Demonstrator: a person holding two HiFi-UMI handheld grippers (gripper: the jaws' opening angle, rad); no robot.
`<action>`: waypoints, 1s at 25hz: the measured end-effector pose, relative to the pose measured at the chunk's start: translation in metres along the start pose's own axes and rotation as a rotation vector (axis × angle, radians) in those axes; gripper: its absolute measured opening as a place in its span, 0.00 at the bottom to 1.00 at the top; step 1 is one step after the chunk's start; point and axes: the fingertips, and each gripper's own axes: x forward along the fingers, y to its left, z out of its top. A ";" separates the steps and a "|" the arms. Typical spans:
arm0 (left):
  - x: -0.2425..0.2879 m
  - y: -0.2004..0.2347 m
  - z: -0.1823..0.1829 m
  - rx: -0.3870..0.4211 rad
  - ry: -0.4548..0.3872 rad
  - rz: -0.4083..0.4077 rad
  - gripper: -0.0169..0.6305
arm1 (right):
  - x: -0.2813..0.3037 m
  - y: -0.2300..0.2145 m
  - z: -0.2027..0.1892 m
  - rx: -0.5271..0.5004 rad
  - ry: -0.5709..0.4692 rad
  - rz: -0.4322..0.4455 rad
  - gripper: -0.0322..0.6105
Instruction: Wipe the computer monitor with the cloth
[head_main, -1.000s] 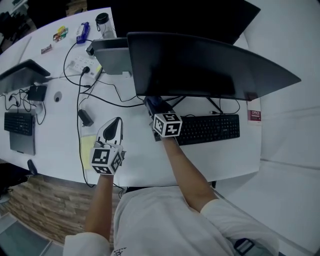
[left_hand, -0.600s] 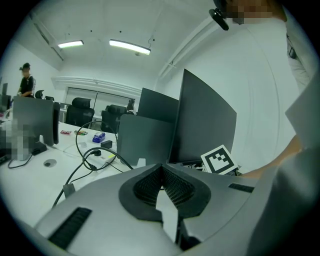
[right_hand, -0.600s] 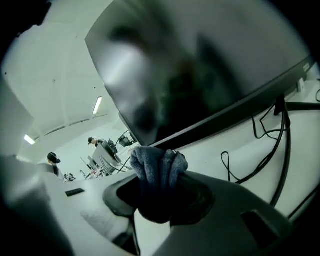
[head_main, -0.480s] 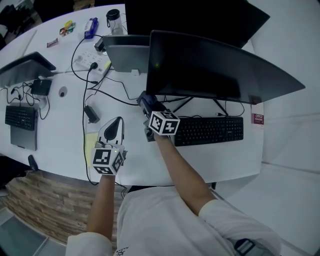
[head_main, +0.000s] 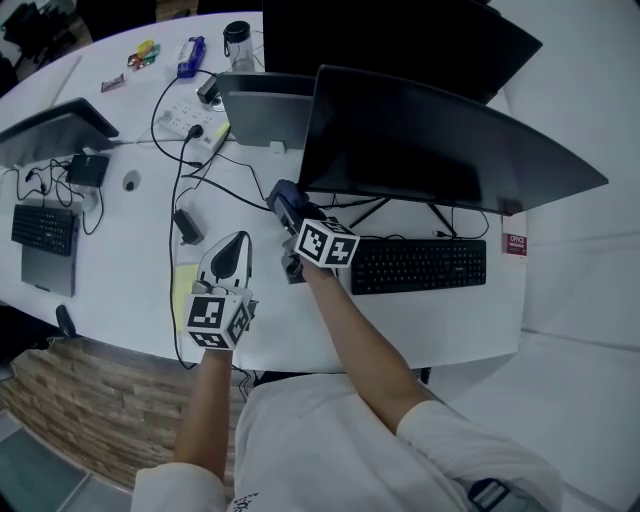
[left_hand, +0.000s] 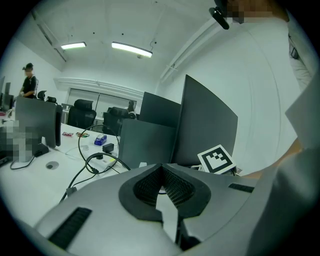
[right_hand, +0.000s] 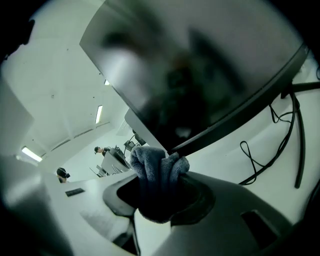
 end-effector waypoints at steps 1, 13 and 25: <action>-0.001 0.000 0.002 0.000 -0.006 0.001 0.04 | 0.000 0.003 0.001 0.015 -0.002 0.008 0.26; -0.009 -0.005 0.018 0.010 -0.044 -0.004 0.04 | -0.010 0.044 0.050 0.042 -0.108 0.102 0.26; -0.012 -0.015 0.046 0.013 -0.091 -0.019 0.04 | -0.037 0.076 0.085 0.107 -0.204 0.166 0.26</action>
